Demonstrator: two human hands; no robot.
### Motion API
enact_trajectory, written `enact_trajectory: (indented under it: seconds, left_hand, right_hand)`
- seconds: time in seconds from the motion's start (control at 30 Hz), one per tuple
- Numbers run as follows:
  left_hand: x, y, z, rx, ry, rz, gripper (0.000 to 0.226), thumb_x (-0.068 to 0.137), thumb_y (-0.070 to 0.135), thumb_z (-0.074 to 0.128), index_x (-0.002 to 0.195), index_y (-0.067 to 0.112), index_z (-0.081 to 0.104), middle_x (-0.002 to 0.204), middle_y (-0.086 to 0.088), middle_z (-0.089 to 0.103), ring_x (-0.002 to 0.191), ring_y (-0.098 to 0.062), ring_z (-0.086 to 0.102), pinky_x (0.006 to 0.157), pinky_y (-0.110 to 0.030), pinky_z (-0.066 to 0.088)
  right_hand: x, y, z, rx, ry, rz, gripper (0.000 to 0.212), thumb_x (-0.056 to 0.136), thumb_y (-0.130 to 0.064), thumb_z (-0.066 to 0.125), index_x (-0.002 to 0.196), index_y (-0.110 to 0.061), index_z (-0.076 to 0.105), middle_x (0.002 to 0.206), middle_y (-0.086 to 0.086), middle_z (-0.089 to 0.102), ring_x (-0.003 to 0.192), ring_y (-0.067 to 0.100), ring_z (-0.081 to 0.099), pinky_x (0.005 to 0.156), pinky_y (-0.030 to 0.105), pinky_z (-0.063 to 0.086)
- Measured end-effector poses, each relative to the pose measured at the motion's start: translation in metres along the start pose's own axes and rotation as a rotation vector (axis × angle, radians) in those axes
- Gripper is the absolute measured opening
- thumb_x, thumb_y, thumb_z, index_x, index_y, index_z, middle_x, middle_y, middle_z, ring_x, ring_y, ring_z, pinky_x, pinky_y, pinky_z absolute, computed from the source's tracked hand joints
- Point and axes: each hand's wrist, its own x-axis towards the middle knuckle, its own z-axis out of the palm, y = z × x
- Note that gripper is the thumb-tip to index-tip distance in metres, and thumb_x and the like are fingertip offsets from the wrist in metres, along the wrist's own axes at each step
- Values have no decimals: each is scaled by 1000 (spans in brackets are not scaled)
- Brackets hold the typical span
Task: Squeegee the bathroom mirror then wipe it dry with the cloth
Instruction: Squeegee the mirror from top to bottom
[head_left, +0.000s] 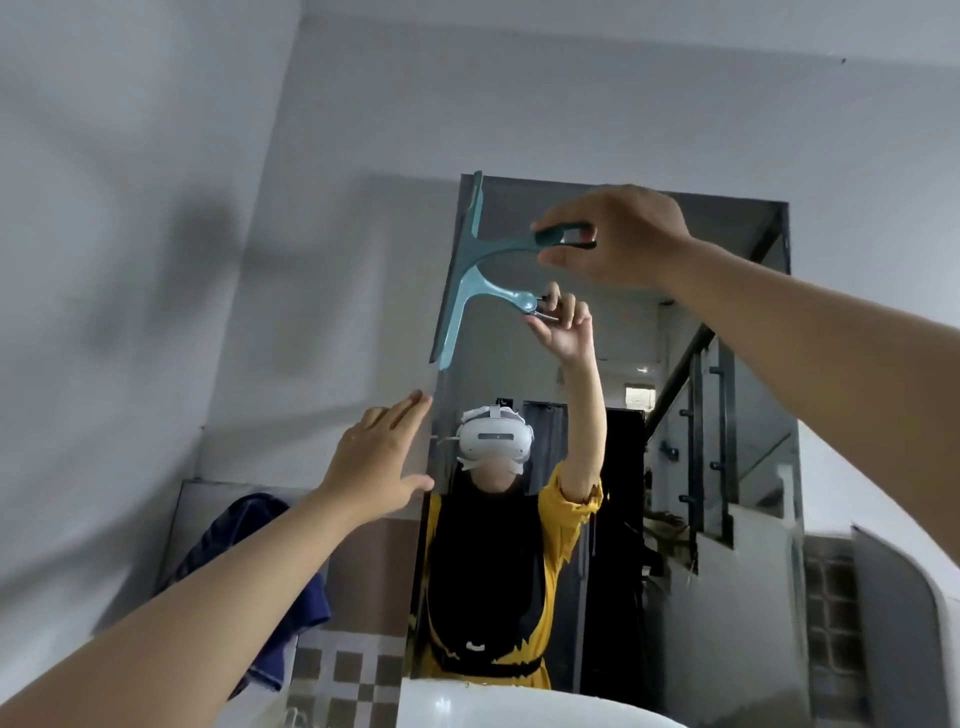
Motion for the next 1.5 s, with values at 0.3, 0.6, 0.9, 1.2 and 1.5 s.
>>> enact_trajectory:
  seconds: [0.3,0.6,0.9,1.2,1.5]
  left_hand:
    - [-3,-10,4,-2,26,70,94,80,48,65,147,38,0,158,5,16,137,-23,28,107,-42,36]
    - [-5,-12,3,-21,-54,29,103,77,50,68,142,50,-13,159,12,2,140,-24,17,103,-47,40]
    - [-8,-6,-1,-24,-69,10,104,78,47,68,142,49,-13,159,14,-1,142,-24,16,100,-48,45]
    - [-7,-3,-1,-24,-80,-8,106,77,44,70,143,48,-12,158,15,-1,142,-25,16,100,-49,46]
    - [-8,-1,-1,-39,-82,-18,107,77,39,72,141,49,-14,155,19,-4,142,-25,17,98,-48,47]
  right_hand:
    - [22,3,-1,-114,-96,-65,33,92,-46,56,123,-35,58,74,-14,42,83,18,48,69,30,33]
    - [14,15,-4,-129,-142,-91,33,93,-45,53,126,-40,53,84,-6,51,82,22,53,68,30,36]
    - [-11,54,-12,-75,-157,-9,34,92,-43,56,126,-40,56,67,-17,44,72,18,50,68,31,38]
    - [-56,121,-26,-48,-113,141,31,87,-45,60,118,-43,60,69,-11,51,65,17,48,66,32,40]
    - [-83,145,-36,-36,-127,231,30,85,-48,58,115,-49,59,73,-4,57,72,23,55,70,37,48]
